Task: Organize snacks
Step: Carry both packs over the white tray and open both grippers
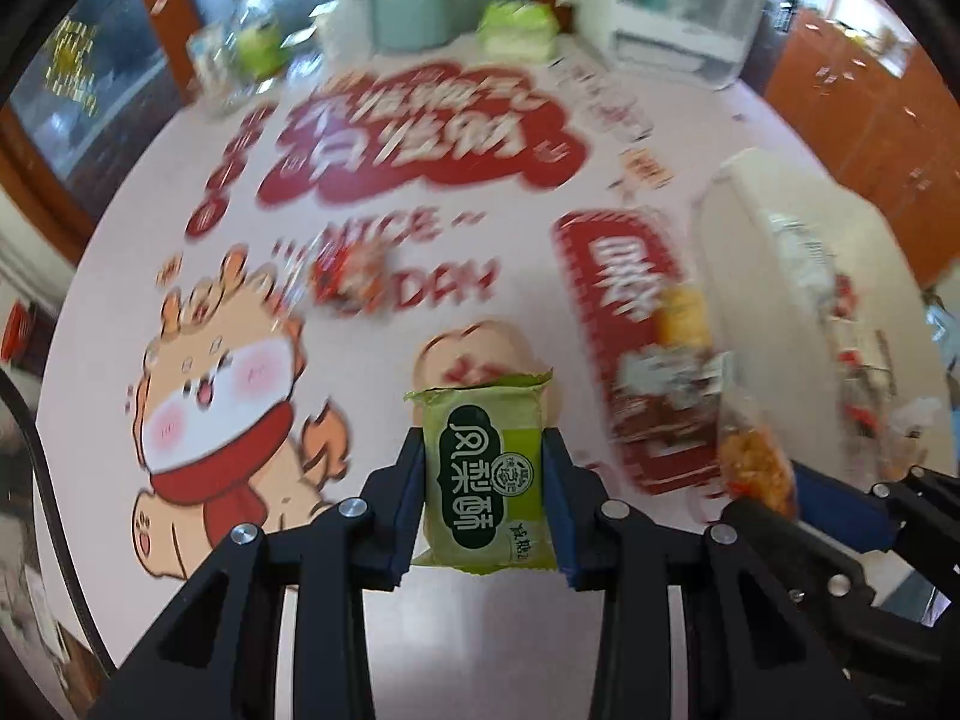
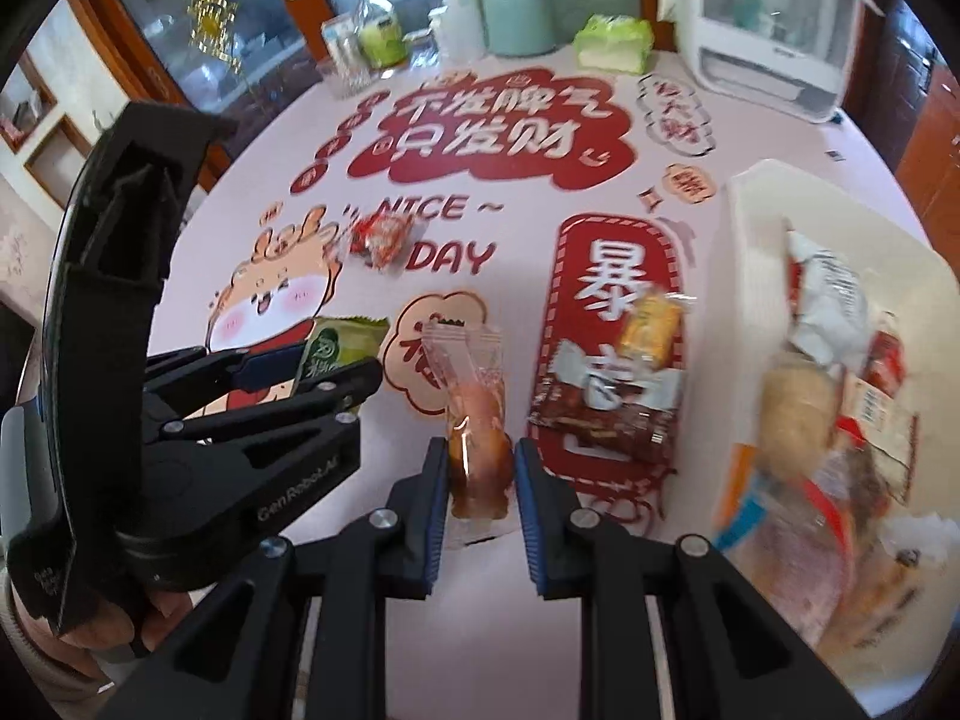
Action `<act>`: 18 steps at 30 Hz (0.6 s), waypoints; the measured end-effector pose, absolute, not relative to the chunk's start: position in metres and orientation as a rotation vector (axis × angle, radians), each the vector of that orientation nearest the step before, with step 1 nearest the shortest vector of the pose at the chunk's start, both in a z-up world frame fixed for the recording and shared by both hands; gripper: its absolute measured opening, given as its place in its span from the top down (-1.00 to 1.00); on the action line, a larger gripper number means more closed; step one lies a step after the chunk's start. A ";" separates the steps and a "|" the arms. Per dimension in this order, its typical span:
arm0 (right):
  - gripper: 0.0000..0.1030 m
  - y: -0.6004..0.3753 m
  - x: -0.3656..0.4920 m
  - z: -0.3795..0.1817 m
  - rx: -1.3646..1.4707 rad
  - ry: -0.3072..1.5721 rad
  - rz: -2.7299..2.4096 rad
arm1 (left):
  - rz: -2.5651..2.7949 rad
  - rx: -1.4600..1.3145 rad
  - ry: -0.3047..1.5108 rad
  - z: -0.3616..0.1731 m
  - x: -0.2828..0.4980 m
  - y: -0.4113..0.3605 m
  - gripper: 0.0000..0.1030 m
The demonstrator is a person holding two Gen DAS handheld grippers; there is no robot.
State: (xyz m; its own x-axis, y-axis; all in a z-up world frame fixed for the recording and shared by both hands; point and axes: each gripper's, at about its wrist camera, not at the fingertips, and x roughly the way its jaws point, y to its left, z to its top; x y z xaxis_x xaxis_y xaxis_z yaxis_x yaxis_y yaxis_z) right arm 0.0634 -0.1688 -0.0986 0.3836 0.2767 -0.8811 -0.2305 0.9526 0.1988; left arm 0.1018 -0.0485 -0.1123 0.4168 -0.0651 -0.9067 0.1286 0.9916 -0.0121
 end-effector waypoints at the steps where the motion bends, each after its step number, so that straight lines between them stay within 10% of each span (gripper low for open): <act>1: 0.57 -0.177 0.059 -0.092 0.059 1.116 0.310 | -0.136 0.071 1.119 -0.106 0.100 -0.055 0.33; 18: 0.57 -0.311 0.015 -0.057 0.217 1.014 0.013 | -0.405 0.169 0.990 -0.047 0.080 -0.200 0.33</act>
State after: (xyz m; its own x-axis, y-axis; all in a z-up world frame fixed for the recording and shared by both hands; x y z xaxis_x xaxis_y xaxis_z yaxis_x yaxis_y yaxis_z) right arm 0.0149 -0.3114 -0.0569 0.5300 0.1114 -0.8407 0.0894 0.9785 0.1860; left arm 0.0796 -0.2000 -0.0467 0.4814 -0.2545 -0.8387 0.4066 0.9126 -0.0436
